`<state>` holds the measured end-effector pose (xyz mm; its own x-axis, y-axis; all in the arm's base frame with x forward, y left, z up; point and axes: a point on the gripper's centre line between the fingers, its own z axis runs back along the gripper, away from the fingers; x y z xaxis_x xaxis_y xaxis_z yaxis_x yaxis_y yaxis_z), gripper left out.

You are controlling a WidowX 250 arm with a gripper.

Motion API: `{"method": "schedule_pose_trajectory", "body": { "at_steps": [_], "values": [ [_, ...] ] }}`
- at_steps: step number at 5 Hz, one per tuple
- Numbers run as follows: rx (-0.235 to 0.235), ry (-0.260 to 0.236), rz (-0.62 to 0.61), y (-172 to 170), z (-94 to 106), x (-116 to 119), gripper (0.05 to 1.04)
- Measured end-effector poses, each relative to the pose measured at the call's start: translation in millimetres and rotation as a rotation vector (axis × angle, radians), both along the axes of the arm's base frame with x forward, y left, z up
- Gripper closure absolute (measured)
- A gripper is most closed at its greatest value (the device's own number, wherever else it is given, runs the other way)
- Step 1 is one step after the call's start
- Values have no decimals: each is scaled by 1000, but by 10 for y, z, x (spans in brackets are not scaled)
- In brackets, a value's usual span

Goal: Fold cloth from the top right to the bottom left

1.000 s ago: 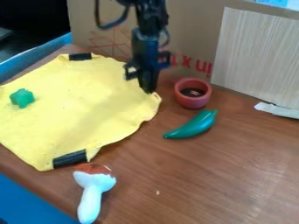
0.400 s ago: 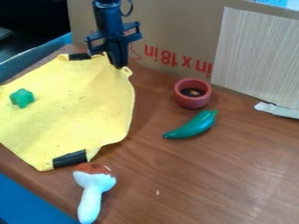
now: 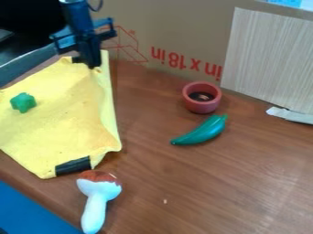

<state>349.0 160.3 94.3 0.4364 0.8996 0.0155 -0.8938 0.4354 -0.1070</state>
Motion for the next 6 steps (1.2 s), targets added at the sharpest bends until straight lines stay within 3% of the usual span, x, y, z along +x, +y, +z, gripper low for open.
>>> {"method": "schedule_pose_trajectory", "body": {
  "at_steps": [1,3,6],
  "values": [
    [-8,-22,1,201,112,-129,1021],
    [-21,-2,14,548,113,-405,1021],
    [45,5,65,1078,83,-746,1021]
  ]
}}
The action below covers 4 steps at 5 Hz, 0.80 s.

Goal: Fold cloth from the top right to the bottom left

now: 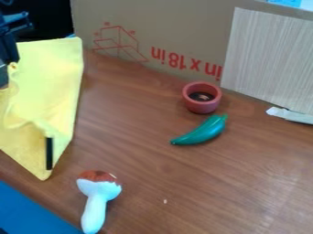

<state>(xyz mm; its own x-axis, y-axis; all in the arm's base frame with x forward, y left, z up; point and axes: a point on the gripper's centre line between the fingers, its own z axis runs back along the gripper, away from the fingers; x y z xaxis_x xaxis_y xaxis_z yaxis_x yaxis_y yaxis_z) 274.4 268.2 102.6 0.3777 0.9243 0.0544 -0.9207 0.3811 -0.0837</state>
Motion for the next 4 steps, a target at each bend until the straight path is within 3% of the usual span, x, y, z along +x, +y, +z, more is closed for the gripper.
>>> {"method": "schedule_pose_trajectory", "body": {
  "at_steps": [4],
  "values": [
    [141,107,103,369,-366,-295,994]
  ]
}}
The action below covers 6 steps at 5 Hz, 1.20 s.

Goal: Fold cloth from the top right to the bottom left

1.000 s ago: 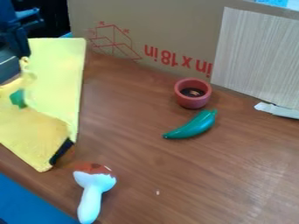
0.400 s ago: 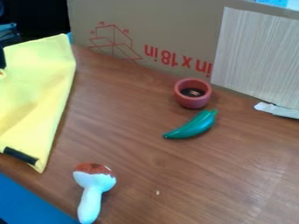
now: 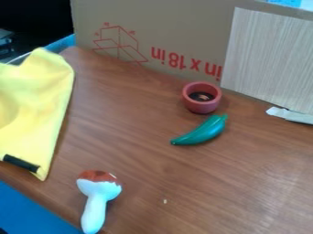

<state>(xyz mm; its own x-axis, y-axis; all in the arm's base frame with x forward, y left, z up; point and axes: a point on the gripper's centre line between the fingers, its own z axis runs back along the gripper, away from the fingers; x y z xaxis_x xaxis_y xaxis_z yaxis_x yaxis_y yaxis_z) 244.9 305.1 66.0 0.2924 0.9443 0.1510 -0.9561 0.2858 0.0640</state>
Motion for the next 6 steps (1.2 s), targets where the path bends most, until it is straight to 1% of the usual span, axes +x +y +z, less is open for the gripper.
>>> {"method": "schedule_pose_trajectory", "body": {
  "at_steps": [1,2,3,4,5,6],
  "values": [
    [33,6,29,31,-77,-36,828],
    [66,-5,54,75,-84,-32,551],
    [66,-39,44,28,-142,-18,251],
    [59,-41,59,7,-8,-29,75],
    [56,-93,54,-74,285,-10,78],
    [63,-142,32,-210,573,-11,83]
  ]
}}
